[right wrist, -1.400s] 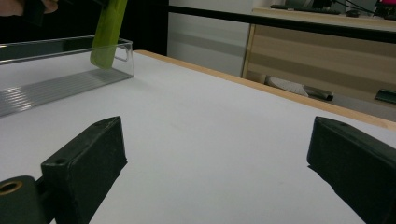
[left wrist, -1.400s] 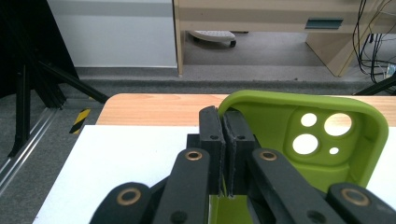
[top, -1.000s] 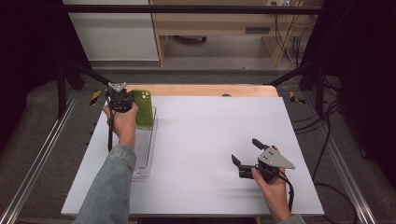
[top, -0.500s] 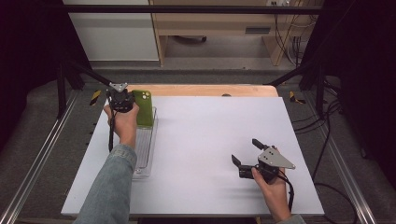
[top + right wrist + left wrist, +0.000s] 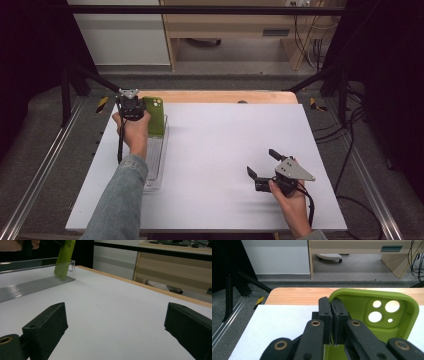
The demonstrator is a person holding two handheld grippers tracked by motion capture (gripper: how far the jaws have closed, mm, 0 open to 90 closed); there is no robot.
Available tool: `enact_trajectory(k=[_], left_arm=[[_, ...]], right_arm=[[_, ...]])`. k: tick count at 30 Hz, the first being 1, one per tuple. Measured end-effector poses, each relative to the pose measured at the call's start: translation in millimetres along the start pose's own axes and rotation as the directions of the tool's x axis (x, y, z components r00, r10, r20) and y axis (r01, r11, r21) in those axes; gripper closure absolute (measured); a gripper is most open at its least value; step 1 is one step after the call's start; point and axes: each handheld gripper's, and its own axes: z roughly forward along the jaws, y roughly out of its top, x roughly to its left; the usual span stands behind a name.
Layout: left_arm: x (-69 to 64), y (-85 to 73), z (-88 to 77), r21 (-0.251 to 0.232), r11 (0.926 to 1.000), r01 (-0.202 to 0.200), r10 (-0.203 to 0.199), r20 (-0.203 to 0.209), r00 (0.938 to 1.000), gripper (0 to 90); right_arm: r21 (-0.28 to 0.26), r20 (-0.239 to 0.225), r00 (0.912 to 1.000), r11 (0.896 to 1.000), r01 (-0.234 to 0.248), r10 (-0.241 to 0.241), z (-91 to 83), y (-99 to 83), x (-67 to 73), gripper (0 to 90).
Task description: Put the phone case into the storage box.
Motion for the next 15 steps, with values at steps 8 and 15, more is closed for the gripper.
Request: enact_trajectory(k=[8, 15], left_arm=[[-2.7, -1.8, 3.9, 0.005, 1.0000, -0.005, 0.005, -0.004, 1.0000, 87.3], [-1.8, -1.9, 4.2, 0.006, 1.0000, -0.003, 0.003, -0.010, 0.9999, 87.3]], right_arm=[[0.002, -0.004, 1.0000, 1.000, 0.001, -0.001, 0.2, -0.2, 0.1, 4.8], [0.000, -0.004, 1.0000, 1.000, 0.000, 0.000, 0.3, -0.1, 0.1, 4.8]])
